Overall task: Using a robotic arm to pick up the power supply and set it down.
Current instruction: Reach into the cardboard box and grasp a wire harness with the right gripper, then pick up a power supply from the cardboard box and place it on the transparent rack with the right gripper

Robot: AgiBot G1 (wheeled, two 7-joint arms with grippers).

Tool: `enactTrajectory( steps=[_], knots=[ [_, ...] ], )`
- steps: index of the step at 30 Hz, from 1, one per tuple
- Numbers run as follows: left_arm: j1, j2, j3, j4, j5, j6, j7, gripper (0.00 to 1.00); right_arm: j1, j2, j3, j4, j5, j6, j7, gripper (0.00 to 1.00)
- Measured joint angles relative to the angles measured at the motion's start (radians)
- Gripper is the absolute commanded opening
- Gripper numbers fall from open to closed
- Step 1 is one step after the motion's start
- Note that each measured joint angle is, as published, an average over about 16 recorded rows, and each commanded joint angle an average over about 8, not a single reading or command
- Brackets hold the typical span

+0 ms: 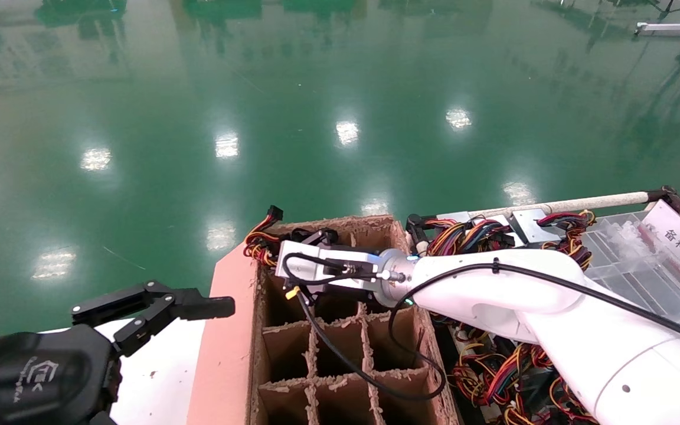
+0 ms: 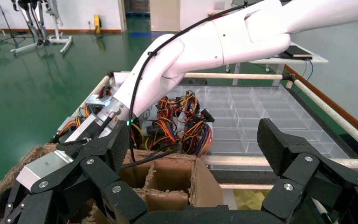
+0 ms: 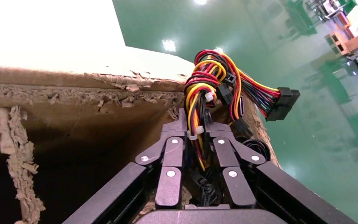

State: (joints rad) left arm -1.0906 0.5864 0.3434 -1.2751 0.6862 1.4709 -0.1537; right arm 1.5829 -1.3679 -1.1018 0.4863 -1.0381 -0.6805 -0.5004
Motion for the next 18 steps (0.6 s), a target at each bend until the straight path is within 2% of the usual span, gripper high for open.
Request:
enactTrajectory(
  steps=[10, 18],
  knots=[
    [0.000, 0.000, 0.000, 0.000, 0.000, 0.000, 0.000, 1.00, 0.020, 0.004, -0.037, -0.011, 0.094, 0.005, 0.018, 0.00],
    [0.000, 0.000, 0.000, 0.000, 0.000, 0.000, 0.000, 1.00, 0.052, 0.015, -0.013, -0.055, 0.199, -0.037, 0.022, 0.00]
  ],
)
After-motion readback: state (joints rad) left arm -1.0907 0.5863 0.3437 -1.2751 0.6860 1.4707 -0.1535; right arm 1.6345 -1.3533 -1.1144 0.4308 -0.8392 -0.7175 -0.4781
